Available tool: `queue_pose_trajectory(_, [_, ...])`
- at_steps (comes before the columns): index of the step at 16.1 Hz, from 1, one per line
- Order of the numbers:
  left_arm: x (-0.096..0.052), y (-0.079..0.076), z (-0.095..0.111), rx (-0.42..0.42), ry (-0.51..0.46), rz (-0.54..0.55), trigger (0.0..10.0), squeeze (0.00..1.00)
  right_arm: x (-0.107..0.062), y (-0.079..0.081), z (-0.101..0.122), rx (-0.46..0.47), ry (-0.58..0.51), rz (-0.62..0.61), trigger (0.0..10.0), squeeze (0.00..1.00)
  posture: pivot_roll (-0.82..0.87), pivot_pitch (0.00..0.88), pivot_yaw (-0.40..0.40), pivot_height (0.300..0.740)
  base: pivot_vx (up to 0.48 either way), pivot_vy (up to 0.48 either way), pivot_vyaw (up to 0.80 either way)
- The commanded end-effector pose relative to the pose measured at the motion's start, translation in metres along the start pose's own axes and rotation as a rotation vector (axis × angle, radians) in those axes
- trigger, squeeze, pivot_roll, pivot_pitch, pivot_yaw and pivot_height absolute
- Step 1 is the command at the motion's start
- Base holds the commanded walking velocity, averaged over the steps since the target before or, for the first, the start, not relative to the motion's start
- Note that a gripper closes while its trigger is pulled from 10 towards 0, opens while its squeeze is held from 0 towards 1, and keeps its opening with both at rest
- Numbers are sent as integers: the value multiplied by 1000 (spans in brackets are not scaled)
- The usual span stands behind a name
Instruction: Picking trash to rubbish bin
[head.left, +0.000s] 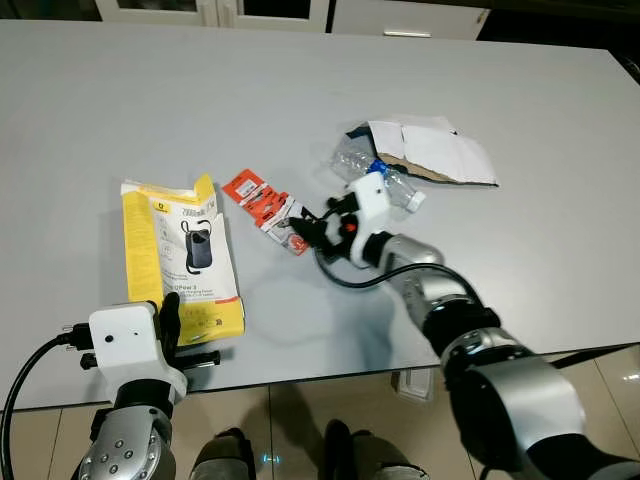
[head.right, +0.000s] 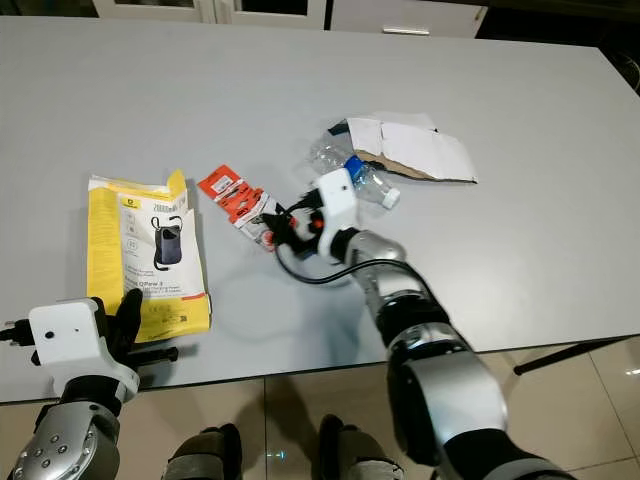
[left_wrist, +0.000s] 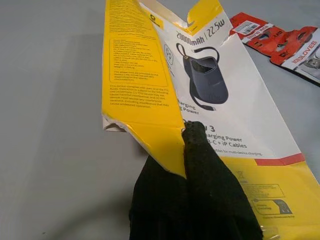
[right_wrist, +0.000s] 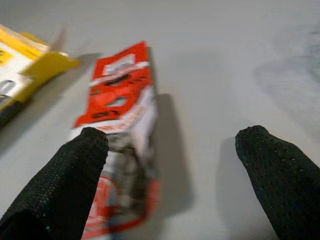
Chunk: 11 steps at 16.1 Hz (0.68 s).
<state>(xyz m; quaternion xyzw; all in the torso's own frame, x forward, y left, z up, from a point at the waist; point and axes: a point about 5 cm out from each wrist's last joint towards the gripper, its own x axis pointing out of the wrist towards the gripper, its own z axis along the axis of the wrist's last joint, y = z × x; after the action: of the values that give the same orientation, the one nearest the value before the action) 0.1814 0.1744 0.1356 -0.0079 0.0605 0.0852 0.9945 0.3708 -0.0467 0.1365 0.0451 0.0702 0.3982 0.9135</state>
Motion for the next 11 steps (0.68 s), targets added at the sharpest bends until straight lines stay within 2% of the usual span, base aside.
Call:
queue_pose_trajectory(1, [-2,0,-19,12,108,4,2118,0,-4,8,-30,109,111,37,10000,1000,165,253,-123,740,0,0,0])
queue_pose_trajectory(5, [-2,-1,-19,11,109,-1,2078,0,1,20,-35,144,116,86,10000,1000,167,254,-126,740,0,0,0])
queue_pose_trajectory(6, [-2,-1,-19,10,109,0,2039,0,3,23,-35,153,111,103,2157,1000,167,254,-126,740,0,0,0])
queue_pose_trajectory(7, [-2,-1,-19,10,109,1,2000,0,4,26,-34,159,104,120,0,431,170,256,-127,740,0,0,0])
queue_pose_trajectory(8, [-2,-1,-19,9,110,0,2000,0,4,27,-34,160,100,132,0,0,170,256,-127,740,0,0,0])
queue_pose_trajectory(11, [-2,-2,-19,7,111,-1,2000,0,4,29,-34,163,95,143,0,0,170,256,-127,740,0,0,0])
